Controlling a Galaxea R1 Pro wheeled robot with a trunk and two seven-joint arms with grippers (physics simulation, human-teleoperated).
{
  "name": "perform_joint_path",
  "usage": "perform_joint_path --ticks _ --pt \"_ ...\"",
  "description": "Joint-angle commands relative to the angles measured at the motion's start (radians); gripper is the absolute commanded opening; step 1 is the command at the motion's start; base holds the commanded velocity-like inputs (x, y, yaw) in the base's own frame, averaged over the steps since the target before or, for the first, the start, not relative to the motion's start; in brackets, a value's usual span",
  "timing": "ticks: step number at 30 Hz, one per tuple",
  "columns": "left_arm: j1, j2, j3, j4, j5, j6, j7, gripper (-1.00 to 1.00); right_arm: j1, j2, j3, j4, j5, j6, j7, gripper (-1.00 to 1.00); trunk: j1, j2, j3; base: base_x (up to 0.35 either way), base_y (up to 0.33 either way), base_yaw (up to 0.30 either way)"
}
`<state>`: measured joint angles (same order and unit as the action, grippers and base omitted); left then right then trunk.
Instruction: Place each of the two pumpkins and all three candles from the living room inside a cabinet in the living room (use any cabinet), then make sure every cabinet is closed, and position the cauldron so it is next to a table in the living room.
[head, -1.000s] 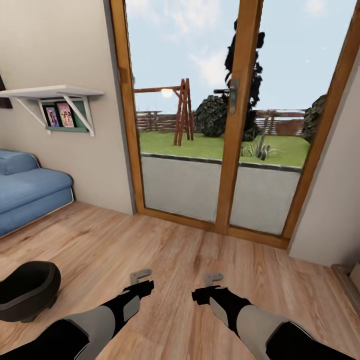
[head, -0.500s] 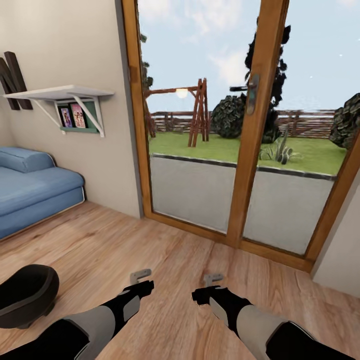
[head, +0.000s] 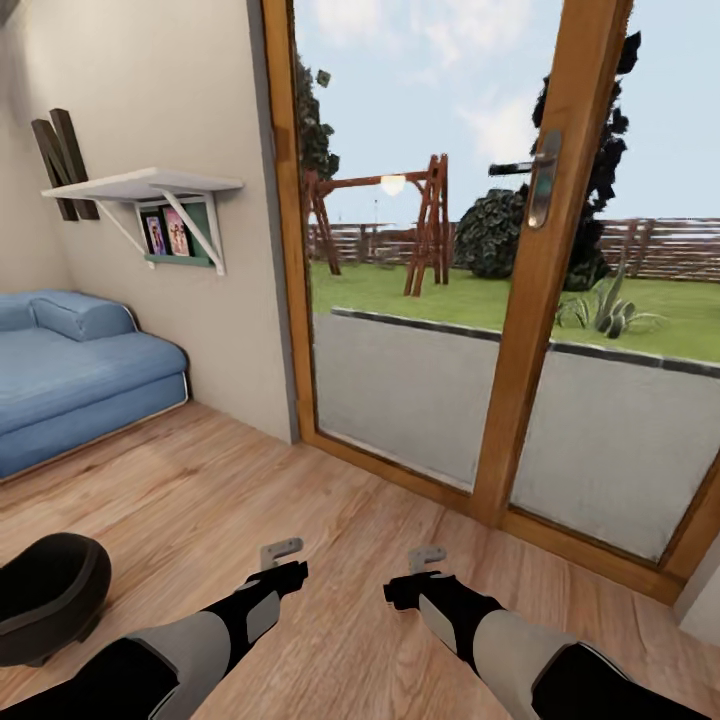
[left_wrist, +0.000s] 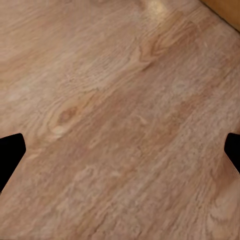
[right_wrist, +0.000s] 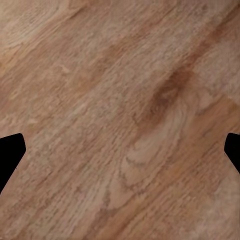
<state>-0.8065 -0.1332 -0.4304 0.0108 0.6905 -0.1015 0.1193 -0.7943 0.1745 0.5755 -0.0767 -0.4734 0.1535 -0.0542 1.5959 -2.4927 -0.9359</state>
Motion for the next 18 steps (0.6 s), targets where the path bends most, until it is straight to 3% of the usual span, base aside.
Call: perform_joint_path --ticks 1,7,18 --pt "-0.001 -0.001 -0.008 0.001 0.006 -0.003 0.003 1.0 0.0 0.0 0.008 -0.001 -0.009 0.005 -0.006 1.0 0.0 0.0 -0.001 0.289 -0.222 0.291" --pt "0.0 -0.001 -0.008 0.001 0.006 -0.003 0.003 1.0 0.0 0.0 0.008 -0.001 -0.009 0.005 -0.006 1.0 0.0 0.0 -0.001 0.225 -0.229 0.291" --pt "-0.001 -0.001 -0.008 0.001 0.006 -0.003 0.003 1.0 0.0 0.0 0.007 -0.001 -0.009 0.005 -0.006 1.0 0.0 0.0 -0.001 0.059 -0.185 0.292"
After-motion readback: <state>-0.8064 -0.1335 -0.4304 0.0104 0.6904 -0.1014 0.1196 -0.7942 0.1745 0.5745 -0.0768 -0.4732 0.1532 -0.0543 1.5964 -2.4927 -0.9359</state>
